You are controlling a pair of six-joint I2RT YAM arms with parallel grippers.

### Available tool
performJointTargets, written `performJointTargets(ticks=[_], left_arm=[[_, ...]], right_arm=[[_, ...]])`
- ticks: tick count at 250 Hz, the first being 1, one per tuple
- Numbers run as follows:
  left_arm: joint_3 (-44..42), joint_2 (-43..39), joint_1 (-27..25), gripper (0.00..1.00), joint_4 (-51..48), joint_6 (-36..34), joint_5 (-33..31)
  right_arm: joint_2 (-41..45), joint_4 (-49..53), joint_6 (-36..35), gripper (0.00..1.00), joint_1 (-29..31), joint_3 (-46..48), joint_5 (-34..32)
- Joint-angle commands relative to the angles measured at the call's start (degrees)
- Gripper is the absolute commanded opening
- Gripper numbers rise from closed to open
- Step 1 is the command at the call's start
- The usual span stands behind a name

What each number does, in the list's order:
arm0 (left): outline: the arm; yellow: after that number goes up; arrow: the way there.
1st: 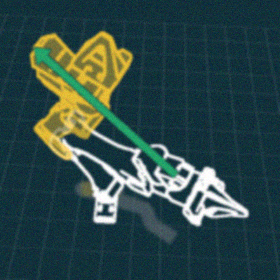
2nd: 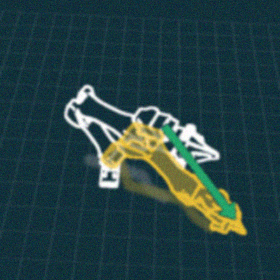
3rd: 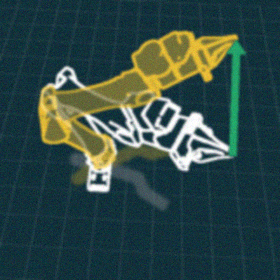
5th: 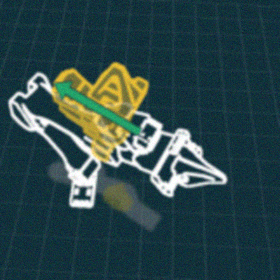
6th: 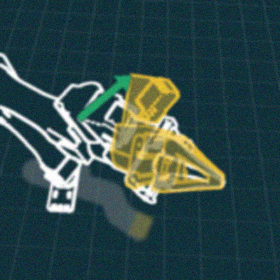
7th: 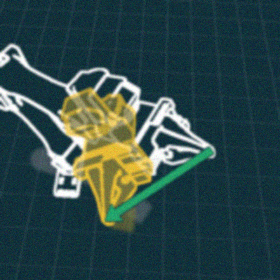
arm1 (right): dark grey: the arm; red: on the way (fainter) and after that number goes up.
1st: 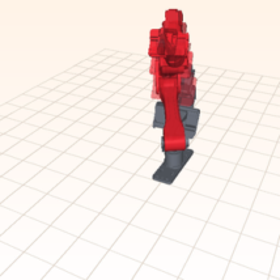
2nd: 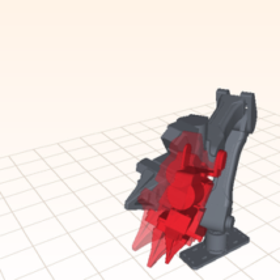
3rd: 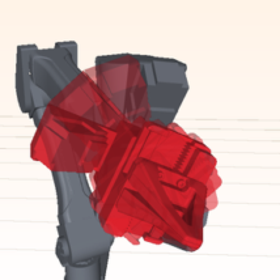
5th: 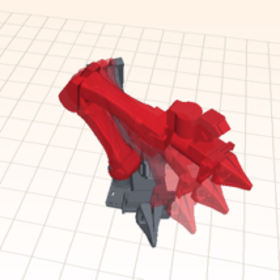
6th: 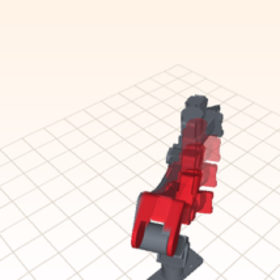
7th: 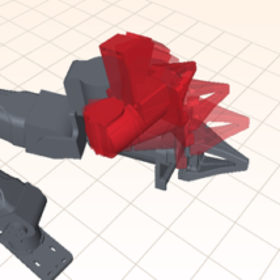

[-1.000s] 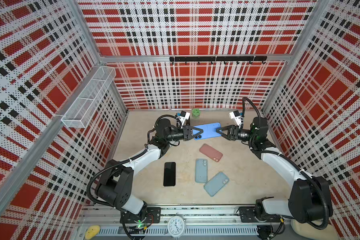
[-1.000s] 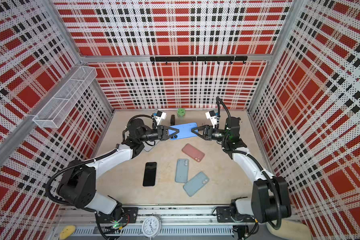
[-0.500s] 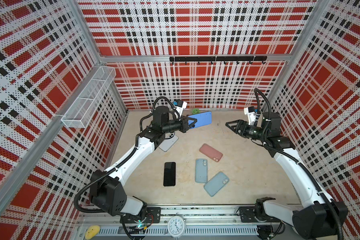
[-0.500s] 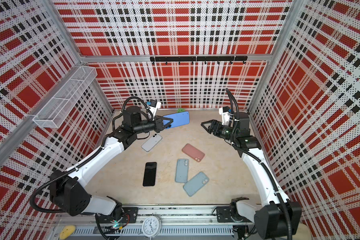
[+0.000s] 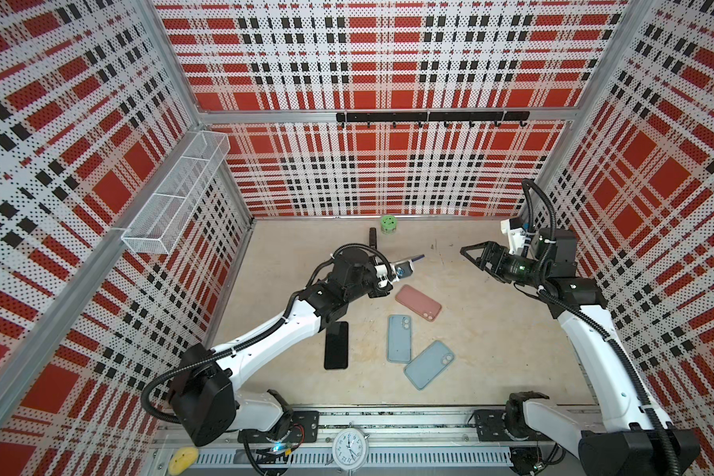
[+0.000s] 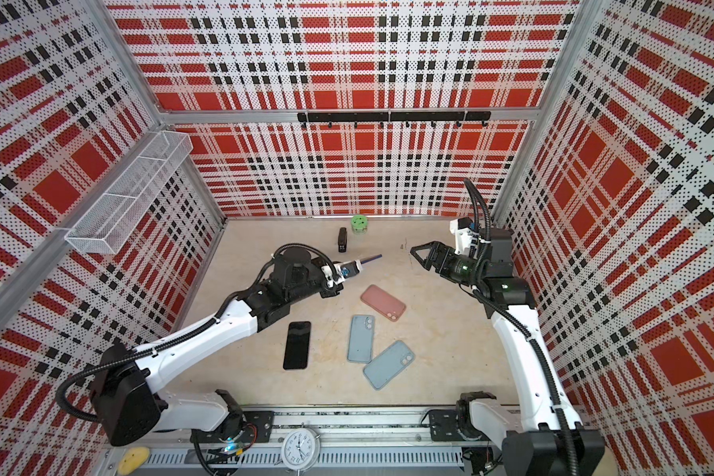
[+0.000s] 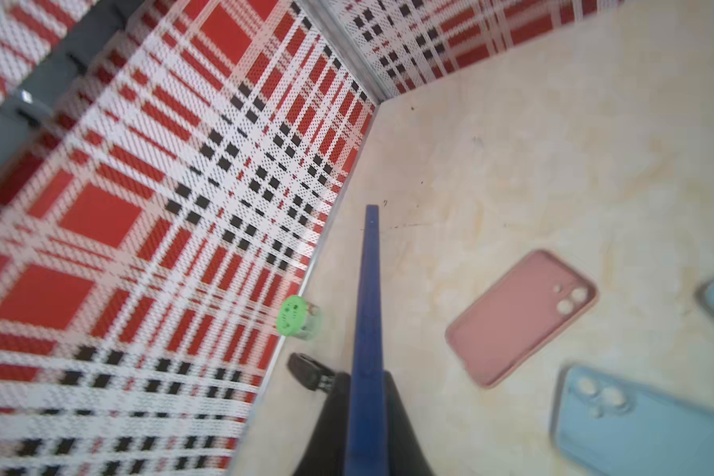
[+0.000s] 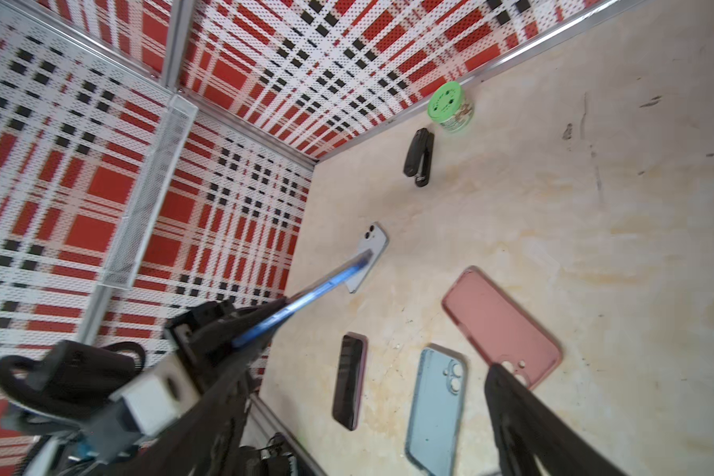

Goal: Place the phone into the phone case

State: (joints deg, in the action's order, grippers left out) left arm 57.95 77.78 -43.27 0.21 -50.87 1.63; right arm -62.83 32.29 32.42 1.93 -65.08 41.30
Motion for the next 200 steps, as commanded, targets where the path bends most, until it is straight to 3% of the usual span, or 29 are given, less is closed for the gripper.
performJointTargets(ticks=[1, 23, 71, 200], left_arm=[[-0.2, -1.5, -3.8, 0.0, 12.5, -20.6, -9.0], [-1.9, -1.6, -6.5, 0.0, 15.9, -25.5, -10.6], [-5.4, -3.4, -10.4, 0.0, 21.9, -28.5, -12.3], [-6.3, -2.4, -13.1, 0.0, 22.5, -26.9, -10.3]], right_arm=[[0.1, -3.1, 2.4, 0.93, -0.1, 2.5, 7.4], [-0.8, -3.9, 3.4, 0.93, -0.2, 3.5, 9.6], [-1.6, -5.8, 5.1, 0.94, -0.2, 6.1, 10.0], [-6.1, -29.9, 23.7, 0.8, 0.3, 11.8, 18.5]])
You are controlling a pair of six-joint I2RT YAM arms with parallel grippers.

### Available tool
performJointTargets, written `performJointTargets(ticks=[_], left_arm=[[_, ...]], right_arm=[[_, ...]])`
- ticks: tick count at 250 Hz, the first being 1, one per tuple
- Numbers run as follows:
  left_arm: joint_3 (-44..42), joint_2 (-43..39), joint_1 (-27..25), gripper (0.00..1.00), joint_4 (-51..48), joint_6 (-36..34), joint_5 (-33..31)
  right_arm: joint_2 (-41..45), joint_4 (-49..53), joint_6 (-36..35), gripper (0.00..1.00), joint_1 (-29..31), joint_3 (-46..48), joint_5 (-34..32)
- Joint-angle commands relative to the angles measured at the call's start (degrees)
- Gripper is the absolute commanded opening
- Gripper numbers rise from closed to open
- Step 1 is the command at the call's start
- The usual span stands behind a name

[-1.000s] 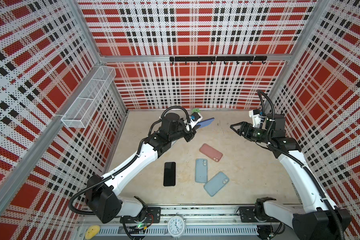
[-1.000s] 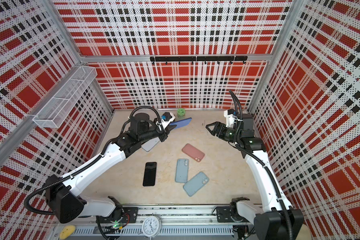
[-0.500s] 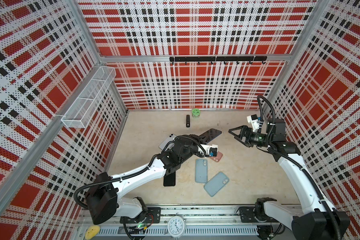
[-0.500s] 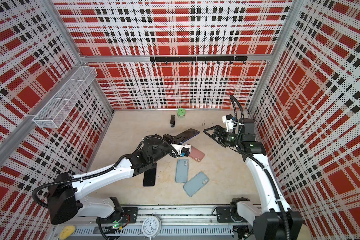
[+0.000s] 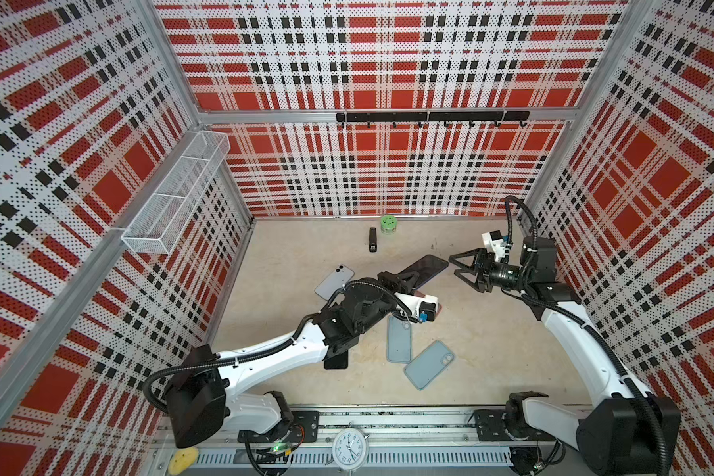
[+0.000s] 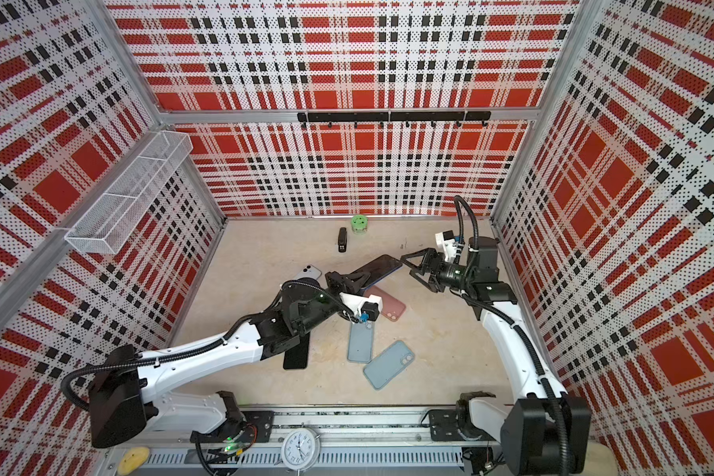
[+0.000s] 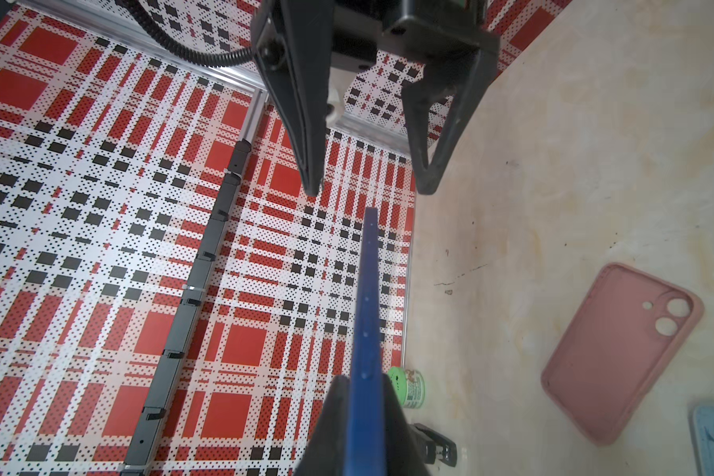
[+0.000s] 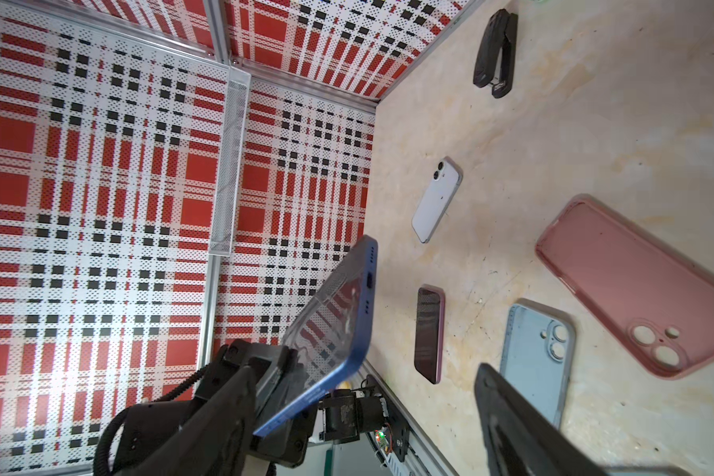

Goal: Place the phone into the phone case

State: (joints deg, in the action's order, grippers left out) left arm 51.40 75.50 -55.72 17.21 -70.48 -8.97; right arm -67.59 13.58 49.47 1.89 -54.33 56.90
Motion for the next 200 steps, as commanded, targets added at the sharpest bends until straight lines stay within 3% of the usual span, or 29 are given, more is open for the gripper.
performJointTargets(ticks=[1, 117, 200], left_arm=[[0.3, -0.1, -0.7, 0.0, 5.5, -7.3, 0.3], [0.9, 3.5, -1.1, 0.0, 10.3, -9.3, 0.2], [1.2, 4.9, -1.1, 0.0, 12.6, -10.2, 0.5]], right_arm=[[-1.4, -11.4, 6.8, 0.8, 0.3, 1.1, 2.9], [-6.3, -25.2, 18.6, 0.52, 1.4, 2.7, 6.8], [-8.0, -31.9, 22.6, 0.51, 3.4, 6.2, 7.4]])
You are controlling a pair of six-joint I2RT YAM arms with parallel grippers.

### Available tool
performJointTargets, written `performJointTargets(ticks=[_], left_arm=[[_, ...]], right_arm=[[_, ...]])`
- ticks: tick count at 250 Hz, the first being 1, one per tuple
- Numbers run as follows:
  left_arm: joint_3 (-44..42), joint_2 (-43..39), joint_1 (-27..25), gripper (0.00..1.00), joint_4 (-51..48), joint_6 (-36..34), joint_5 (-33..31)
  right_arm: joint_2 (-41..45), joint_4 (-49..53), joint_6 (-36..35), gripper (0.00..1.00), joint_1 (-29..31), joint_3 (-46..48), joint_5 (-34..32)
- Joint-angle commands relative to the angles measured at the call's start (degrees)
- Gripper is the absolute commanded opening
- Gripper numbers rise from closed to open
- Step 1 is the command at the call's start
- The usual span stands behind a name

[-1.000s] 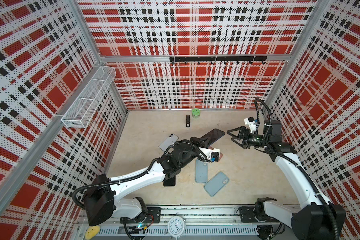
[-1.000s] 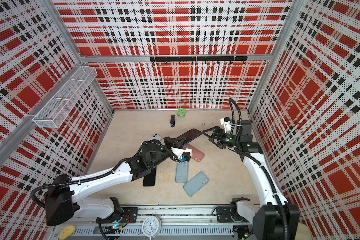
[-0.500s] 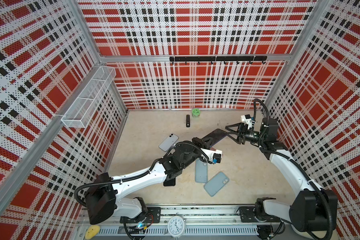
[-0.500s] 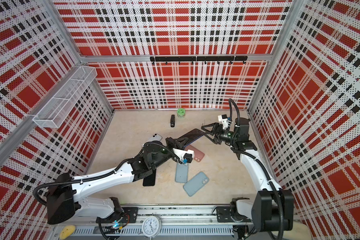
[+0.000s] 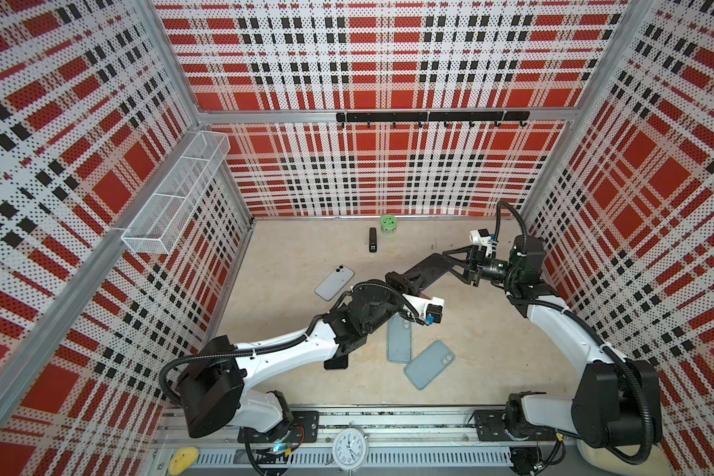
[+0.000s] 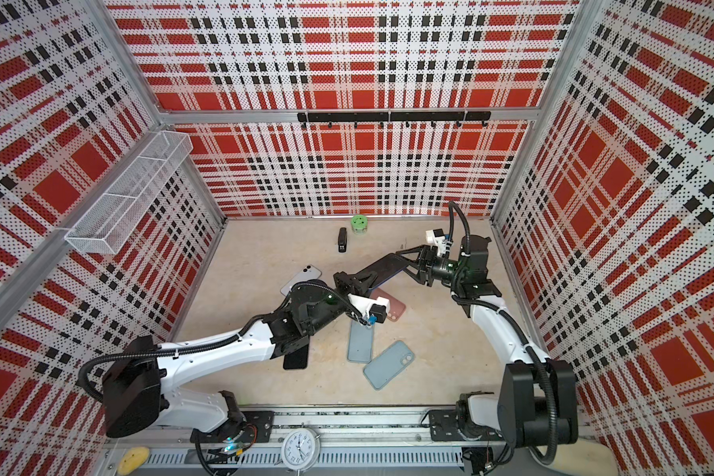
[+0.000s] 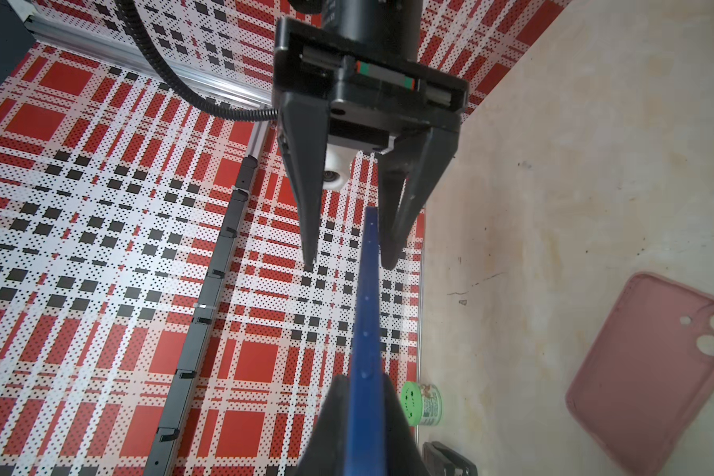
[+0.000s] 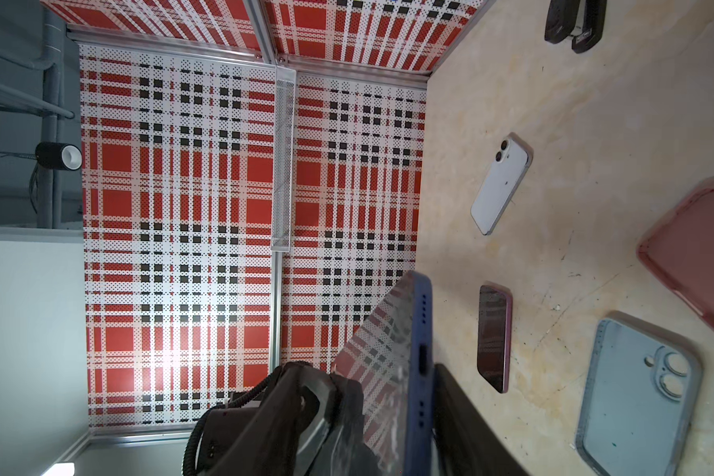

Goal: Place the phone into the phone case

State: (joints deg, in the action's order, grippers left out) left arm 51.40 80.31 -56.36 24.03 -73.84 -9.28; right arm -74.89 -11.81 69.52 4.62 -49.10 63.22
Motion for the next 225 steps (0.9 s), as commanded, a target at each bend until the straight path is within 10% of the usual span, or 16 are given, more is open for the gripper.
performJointTargets(ticks=[1, 149, 225], left_arm=[[1.2, 0.2, -0.5, 0.0, 5.8, -6.9, 0.8], [1.6, 1.1, -1.0, 0.0, 8.0, -8.0, 1.1], [-1.9, -2.1, 0.1, 0.67, 14.2, -1.9, 0.4]], right_arm=[[-0.7, -6.7, 2.6, 0.51, 0.7, 1.1, 1.0], [-1.5, -11.9, 6.3, 0.08, 0.8, 1.7, 0.9], [-0.9, -21.1, 12.5, 0.0, -1.1, 2.1, -4.4]])
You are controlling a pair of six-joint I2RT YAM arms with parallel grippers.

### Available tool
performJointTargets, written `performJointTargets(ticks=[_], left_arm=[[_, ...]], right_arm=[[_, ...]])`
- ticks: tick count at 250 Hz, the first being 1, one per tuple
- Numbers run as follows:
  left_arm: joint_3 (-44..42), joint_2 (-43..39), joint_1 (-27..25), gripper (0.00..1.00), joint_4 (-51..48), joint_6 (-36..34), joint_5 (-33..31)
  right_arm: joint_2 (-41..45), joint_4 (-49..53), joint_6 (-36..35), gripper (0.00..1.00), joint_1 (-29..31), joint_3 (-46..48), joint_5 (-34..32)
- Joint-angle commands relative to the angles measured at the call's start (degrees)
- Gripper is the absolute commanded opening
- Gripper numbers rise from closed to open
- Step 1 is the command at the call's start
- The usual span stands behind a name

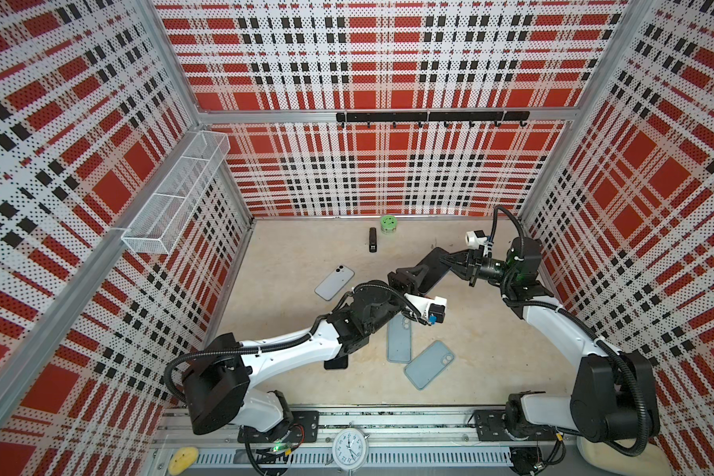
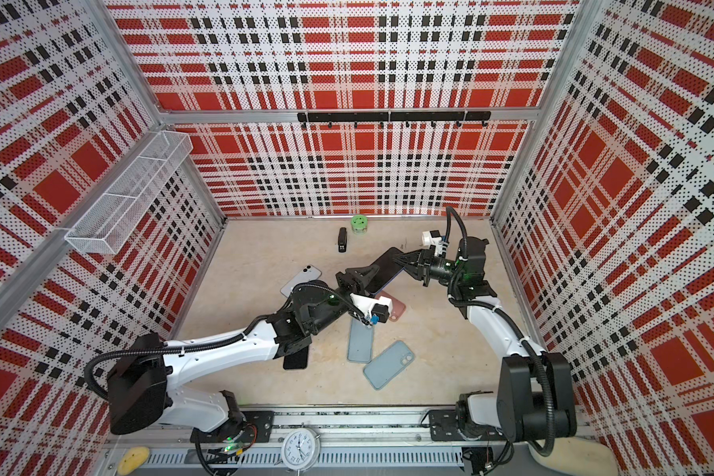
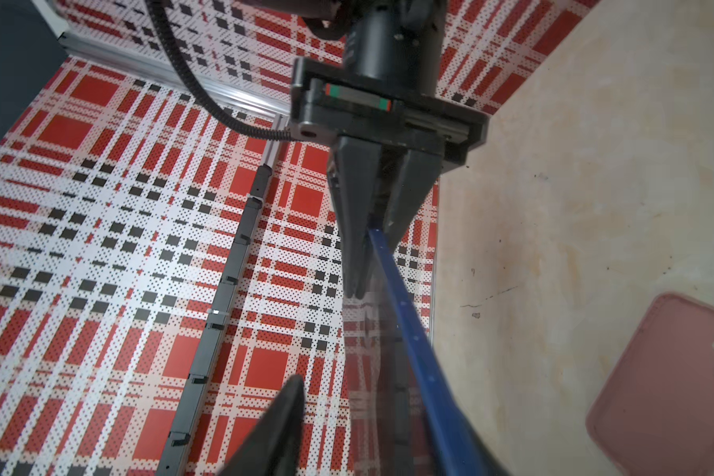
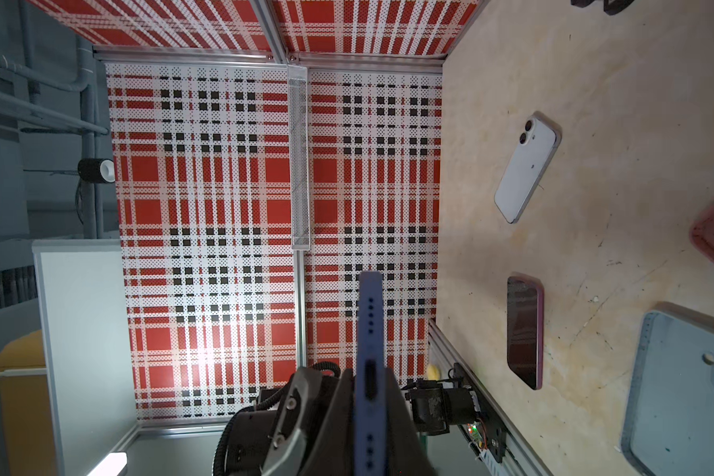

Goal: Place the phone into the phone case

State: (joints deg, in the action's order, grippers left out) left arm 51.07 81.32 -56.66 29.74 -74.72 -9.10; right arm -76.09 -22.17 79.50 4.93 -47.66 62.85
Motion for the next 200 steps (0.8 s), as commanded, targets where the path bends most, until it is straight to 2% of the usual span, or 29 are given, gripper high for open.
performJointTargets(ticks=[1, 37, 67, 97, 117, 137, 152, 169, 200], left_arm=[[-1.6, -3.2, 0.4, 0.68, 8.6, -0.8, 0.2], [-5.2, -9.5, 1.0, 0.81, 7.4, 8.9, -1.4], [-5.5, -16.9, 2.6, 0.83, -3.6, 23.9, 1.5], [-1.7, -22.6, 8.7, 0.83, -17.5, 50.2, 9.2], [2.3, -22.9, 16.2, 0.84, -24.7, 74.7, 16.7], [4.6, -20.2, 25.3, 0.83, -27.6, 95.7, 29.3], [3.1, -16.8, 30.4, 0.8, -21.8, 110.1, 40.1], [-0.5, -12.1, 32.3, 0.75, -8.6, 125.4, 47.8], [-5.9, -2.6, 29.7, 0.76, 21.6, 147.7, 52.0]], right_arm=[[0.3, -10.9, 2.6, 0.0, -1.5, 0.7, -4.2], [0.1, -19.1, 7.5, 0.0, -3.6, 1.0, -8.3], [-0.6, -22.3, 8.7, 0.0, -3.7, 0.5, -11.5], [-2.0, -27.4, 10.5, 0.0, -3.8, 0.0, -13.6], [-2.9, -31.0, 11.5, 0.0, -3.7, 0.1, -14.5], [-3.4, -34.2, 11.9, 0.0, -3.8, 0.6, -15.5], [-4.0, -37.1, 11.6, 0.0, -3.8, 1.0, -16.0], [-4.6, -40.1, 11.5, 0.0, -3.7, 1.3, -16.5], [-5.4, -41.7, 10.5, 0.0, -3.1, 1.3, -16.9]])
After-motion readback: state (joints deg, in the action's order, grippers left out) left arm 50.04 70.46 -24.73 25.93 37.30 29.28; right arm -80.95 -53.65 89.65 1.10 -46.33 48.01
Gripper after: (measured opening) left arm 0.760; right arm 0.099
